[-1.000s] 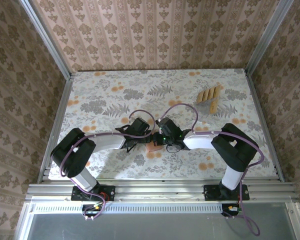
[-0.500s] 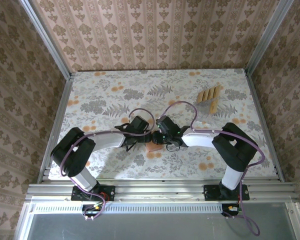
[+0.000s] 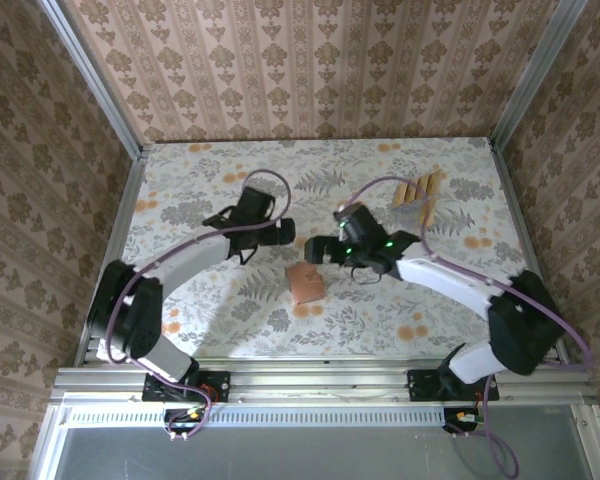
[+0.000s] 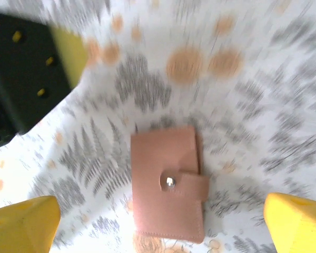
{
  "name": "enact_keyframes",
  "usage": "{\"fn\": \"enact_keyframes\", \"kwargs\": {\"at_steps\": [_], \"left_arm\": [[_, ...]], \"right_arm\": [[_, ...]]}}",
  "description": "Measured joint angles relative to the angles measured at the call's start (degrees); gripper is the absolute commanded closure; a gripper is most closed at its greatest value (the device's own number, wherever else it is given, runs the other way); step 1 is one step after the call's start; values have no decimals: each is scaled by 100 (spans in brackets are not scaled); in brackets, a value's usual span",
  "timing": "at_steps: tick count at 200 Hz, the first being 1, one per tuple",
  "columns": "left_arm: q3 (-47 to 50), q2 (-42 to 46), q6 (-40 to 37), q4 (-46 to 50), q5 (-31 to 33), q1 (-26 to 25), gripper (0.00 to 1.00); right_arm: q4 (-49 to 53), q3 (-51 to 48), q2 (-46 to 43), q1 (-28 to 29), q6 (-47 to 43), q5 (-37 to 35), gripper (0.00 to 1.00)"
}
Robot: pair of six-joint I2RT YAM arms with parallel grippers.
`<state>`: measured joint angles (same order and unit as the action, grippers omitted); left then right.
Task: Put the credit cards into the card holder
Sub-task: Close the button on the card holder, then reset both arms
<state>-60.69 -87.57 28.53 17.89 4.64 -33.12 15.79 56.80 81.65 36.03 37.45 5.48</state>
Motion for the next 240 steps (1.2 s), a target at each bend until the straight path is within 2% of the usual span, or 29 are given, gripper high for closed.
{"fn": "enact_keyframes", "kwargs": {"at_steps": [25, 51, 90, 110, 156, 186, 212, 240], "left_arm": [[-50, 730, -293, 15, 7, 295, 0], [221, 1491, -520, -9, 321, 538, 0], [1434, 2586, -1036, -527, 1034, 831, 0], [2033, 2951, -1296, -846, 1364, 997, 0], [2697, 2964, -1941, -1620, 1897, 1622, 0], [3032, 2693, -2179, -2175, 2035, 2048, 0], [3370, 2529, -2393, -2566, 2090, 2264, 0], [3775, 2402, -2562, -3147, 2068, 2468, 0]], "right_arm": [[297, 120, -861, -920, -173, -15, 0], [627, 157, -1582, -1888, -404, -396, 0], [857, 85, -2090, -3268, -535, -1130, 0], [734, -251, -2090, -3744, -544, -1532, 0], [-22, -1665, -2140, -3901, -619, -2959, 0], [-461, -2017, -2111, -3950, -796, -3670, 0], [-887, -2131, -1845, -3995, -909, -3958, 0], [-1349, -2227, -1311, -4002, -1038, -3947, 0]]}}
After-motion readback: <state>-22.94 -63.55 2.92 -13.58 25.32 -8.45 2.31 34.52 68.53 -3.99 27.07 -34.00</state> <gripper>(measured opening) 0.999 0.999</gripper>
